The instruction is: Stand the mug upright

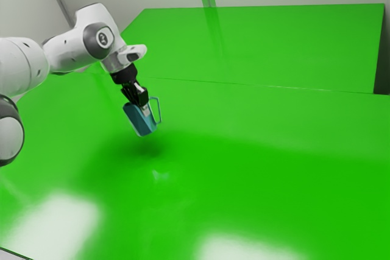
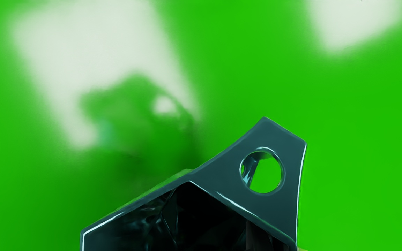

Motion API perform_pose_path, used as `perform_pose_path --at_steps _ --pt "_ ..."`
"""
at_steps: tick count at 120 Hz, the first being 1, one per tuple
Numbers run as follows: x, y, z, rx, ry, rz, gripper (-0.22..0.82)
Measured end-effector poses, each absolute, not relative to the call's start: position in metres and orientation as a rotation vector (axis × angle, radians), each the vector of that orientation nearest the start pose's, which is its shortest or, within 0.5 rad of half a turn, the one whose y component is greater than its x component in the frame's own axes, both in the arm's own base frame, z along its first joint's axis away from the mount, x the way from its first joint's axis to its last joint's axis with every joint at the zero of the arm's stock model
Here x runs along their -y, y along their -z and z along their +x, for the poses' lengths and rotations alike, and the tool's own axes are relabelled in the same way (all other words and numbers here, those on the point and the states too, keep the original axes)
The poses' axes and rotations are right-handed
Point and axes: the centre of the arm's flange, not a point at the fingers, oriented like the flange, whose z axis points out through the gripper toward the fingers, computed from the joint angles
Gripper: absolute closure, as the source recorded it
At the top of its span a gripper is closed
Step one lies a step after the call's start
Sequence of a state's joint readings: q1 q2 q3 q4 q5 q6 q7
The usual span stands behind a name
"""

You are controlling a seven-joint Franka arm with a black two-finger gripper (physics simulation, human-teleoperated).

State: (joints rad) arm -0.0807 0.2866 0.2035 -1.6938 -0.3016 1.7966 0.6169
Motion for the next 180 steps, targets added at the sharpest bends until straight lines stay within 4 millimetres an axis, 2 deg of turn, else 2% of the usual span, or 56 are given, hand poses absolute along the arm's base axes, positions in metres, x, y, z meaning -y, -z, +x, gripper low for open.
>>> perform_pose_path --at_steps 16,54,78,134,159,180 --pt "-0.018 -0.415 0.637 -0.766 -0.132 -3.24 0.79" --pt "0.024 -0.383 0.663 -0.95 -0.015 -3.038 0.79" --pt "0.025 -0.361 0.672 -1.061 -0.011 -2.904 0.79" --pt "0.028 -0.344 0.678 -1.181 0.007 -2.801 0.79" --pt "0.028 -0.345 0.679 -1.207 0.013 -2.785 0.35" --pt "0.03 -0.361 0.674 -1.222 0.04 -2.773 0.15"
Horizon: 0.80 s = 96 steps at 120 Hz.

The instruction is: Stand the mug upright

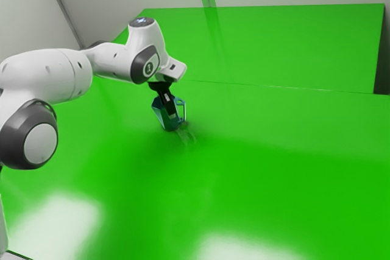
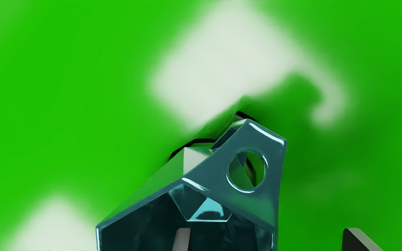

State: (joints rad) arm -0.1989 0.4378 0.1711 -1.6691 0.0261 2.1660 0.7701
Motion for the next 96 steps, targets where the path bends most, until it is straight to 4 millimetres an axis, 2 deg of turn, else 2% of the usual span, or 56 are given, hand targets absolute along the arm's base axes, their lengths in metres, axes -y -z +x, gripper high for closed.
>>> perform_pose_path --at_steps 12,31,42,60,79,96 --pt "0.03 -0.388 0.663 -1.197 0.077 -2.79 0.1" --pt "0.019 -0.456 0.641 -1.062 0.113 -2.853 0.05" --pt "0.015 -0.487 0.628 -0.99 0.112 -2.892 0.03" --pt "0.005 -0.514 0.61 -0.878 0.075 -2.951 0.01" --pt "-0.012 -0.559 0.586 -0.731 0.062 -2.965 0.01" --pt "-0.015 -0.595 0.575 -0.614 0.057 -2.965 0.0"
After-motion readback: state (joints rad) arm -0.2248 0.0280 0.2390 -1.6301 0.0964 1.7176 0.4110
